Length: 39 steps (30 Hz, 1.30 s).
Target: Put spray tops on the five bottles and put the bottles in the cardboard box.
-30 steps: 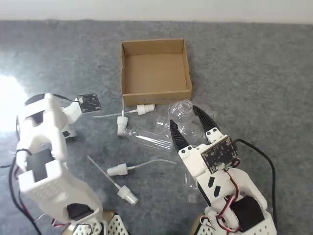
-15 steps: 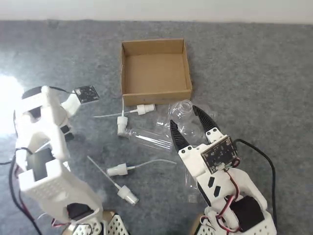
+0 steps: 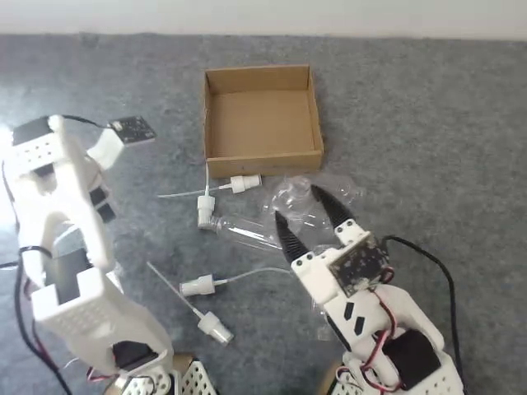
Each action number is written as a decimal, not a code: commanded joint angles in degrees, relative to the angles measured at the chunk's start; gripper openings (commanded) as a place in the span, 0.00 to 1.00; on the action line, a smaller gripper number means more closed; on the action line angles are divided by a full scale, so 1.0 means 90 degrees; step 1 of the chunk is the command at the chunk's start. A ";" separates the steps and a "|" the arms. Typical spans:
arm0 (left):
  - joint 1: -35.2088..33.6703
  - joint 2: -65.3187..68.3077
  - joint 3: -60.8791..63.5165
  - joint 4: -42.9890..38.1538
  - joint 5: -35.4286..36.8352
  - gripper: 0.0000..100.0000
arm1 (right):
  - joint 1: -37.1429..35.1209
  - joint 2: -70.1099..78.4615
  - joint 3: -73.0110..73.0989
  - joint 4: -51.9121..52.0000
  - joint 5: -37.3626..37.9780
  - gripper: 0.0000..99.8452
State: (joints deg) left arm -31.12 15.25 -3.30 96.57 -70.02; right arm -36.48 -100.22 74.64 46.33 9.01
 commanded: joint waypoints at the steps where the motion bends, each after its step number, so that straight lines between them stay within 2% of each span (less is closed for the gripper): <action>1: 0.0127 -0.0039 -0.1177 0.0410 0.0772 0.01 | -0.0200 -0.0015 -0.0029 -0.0142 0.0010 0.10; 8: 0.0166 -0.0039 -0.2027 0.0420 0.2295 0.01 | -0.0230 -0.0015 0.0205 -0.0347 0.0010 0.10; 16: 0.0440 -0.1436 -0.2046 0.0391 0.3380 0.01 | -0.0562 -0.0015 0.0410 -0.0474 0.0010 0.10; 18: 0.0537 -0.1748 -0.2046 0.0352 0.3858 0.01 | -0.0542 -0.0015 0.0410 -0.0474 0.0010 0.10; 29: 0.1270 -0.2012 -0.2076 0.0322 0.5939 0.01 | -0.0562 -0.0015 0.0576 -0.0630 0.0020 0.10; 35: 0.1651 -0.2335 -0.2046 -0.0186 0.6857 0.01 | -0.0601 -0.0015 0.0918 -0.1021 0.0254 0.10; 39: 0.1807 -0.3038 -0.2037 -0.0303 0.7219 0.01 | -0.0943 -0.0015 0.0947 -0.0962 0.0264 0.10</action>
State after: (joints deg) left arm -16.26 -3.82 -18.86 95.69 -8.57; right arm -42.20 -99.52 83.96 38.77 10.33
